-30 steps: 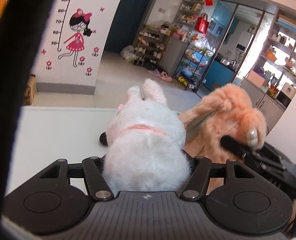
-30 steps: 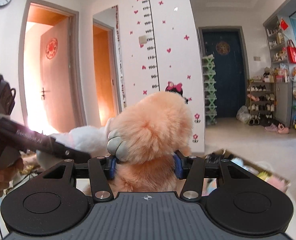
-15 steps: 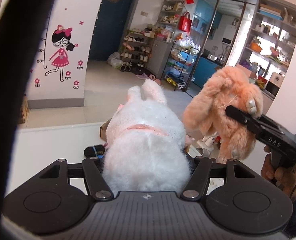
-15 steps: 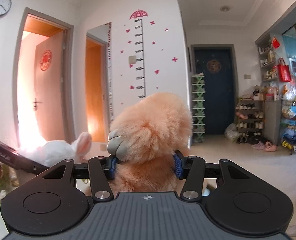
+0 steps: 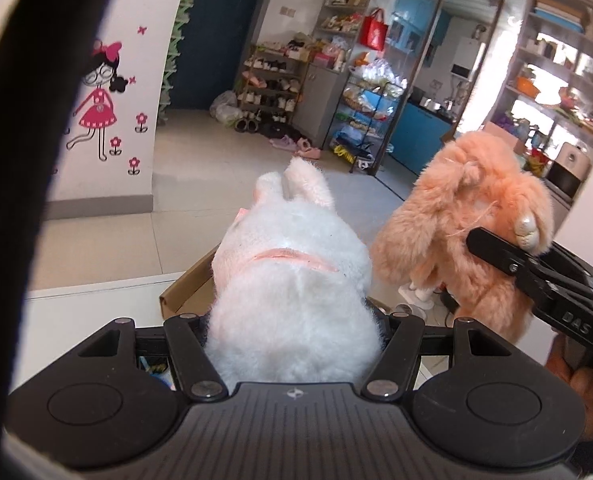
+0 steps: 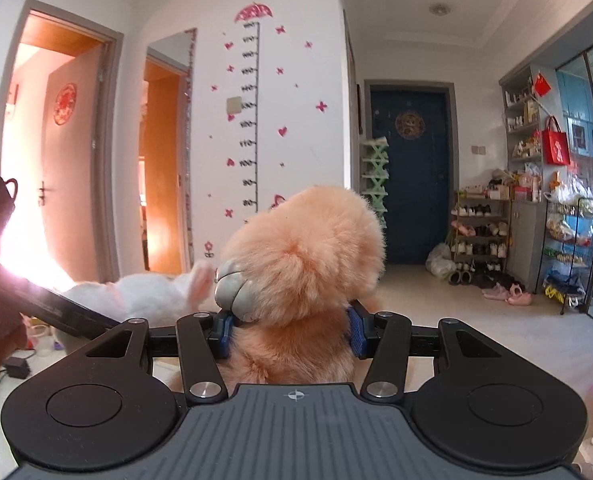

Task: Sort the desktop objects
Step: 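Lift the white bunny and peach plush off the table, then lower the bunny and peach plush into the box and open both tools, then move both open tools back to the remaining items on the table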

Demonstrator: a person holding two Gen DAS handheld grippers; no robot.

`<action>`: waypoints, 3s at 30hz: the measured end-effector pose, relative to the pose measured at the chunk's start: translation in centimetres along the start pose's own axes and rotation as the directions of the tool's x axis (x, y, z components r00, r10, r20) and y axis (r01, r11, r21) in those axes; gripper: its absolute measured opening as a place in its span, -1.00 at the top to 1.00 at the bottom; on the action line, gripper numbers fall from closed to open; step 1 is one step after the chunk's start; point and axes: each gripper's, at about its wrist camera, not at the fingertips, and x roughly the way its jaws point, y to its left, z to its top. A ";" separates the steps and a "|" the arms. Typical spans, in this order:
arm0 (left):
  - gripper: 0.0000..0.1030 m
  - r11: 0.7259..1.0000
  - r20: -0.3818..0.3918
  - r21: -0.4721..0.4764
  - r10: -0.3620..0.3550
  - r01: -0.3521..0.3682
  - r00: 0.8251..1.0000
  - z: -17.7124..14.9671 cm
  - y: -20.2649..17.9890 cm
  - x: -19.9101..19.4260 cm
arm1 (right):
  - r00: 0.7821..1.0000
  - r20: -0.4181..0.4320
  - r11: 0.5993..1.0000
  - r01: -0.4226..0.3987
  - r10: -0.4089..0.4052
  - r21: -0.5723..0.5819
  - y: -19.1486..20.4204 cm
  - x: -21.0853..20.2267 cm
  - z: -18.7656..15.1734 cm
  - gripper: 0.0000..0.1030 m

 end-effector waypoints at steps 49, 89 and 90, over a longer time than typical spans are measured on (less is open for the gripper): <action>-0.95 0.991 -0.064 -0.051 0.117 -0.120 0.991 -1.1 4.1 7.8 | 0.981 -0.182 0.997 -0.060 0.069 0.053 -3.0 11.0 -5.0 -0.19; -0.77 0.940 0.005 0.238 0.249 -0.243 0.968 -12.7 9.9 1.9 | 0.840 -0.401 0.930 -0.312 0.365 0.193 5.3 10.6 -17.4 -0.66; -0.72 0.931 0.014 0.283 0.236 -0.230 0.972 -12.8 9.8 2.0 | 0.846 -0.401 0.935 -0.300 0.352 0.187 5.2 10.6 -17.4 -0.66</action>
